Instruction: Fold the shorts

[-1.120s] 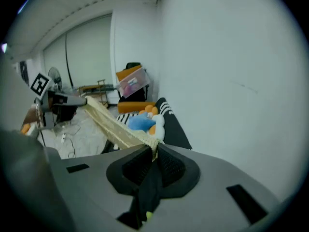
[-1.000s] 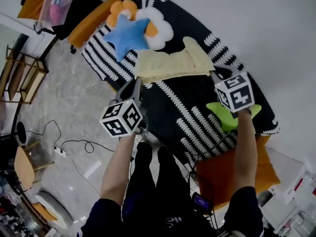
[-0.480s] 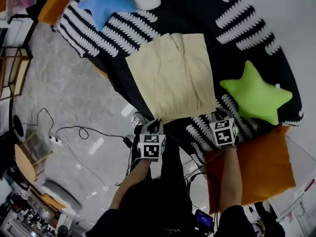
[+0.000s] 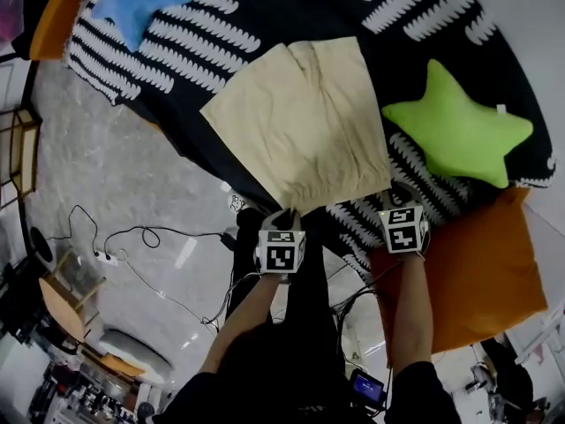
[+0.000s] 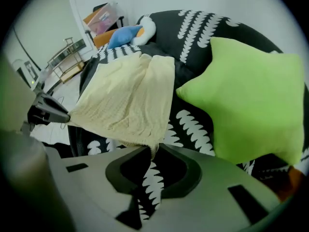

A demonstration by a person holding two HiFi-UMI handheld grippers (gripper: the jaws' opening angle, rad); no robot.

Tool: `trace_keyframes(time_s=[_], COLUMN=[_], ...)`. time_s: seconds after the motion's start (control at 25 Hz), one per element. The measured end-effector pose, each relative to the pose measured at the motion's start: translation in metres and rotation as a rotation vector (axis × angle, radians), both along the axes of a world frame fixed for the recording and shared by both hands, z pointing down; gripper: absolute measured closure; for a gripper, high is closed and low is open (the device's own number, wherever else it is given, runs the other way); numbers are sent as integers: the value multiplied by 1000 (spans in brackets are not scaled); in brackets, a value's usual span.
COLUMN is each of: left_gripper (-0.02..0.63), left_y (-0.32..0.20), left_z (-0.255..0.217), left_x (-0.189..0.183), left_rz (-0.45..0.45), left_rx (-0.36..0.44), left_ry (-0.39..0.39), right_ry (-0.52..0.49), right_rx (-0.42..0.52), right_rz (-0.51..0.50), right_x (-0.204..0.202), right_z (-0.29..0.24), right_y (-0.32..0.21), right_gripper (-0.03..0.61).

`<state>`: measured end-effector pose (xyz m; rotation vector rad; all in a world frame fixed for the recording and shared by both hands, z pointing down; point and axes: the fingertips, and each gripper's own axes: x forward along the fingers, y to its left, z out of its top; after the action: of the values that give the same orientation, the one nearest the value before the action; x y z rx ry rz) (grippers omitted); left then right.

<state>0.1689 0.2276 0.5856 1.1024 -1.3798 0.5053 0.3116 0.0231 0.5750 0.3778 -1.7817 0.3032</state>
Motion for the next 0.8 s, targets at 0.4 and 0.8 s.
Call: trace_keyframes(time_s=[0.4, 0.8], left_gripper=[246, 215], left_y=[43, 58], left_z=[2, -25], left_x=[-18, 20], left_rz=[-236, -479], left_rx=[-182, -365], left_ry=[123, 254], right_ry=[-69, 0], right_rx=[-41, 64], right_rz=[-53, 71], right_x=[4, 26], right_z=[31, 12], right_y=[6, -9], right_gripper=[356, 327])
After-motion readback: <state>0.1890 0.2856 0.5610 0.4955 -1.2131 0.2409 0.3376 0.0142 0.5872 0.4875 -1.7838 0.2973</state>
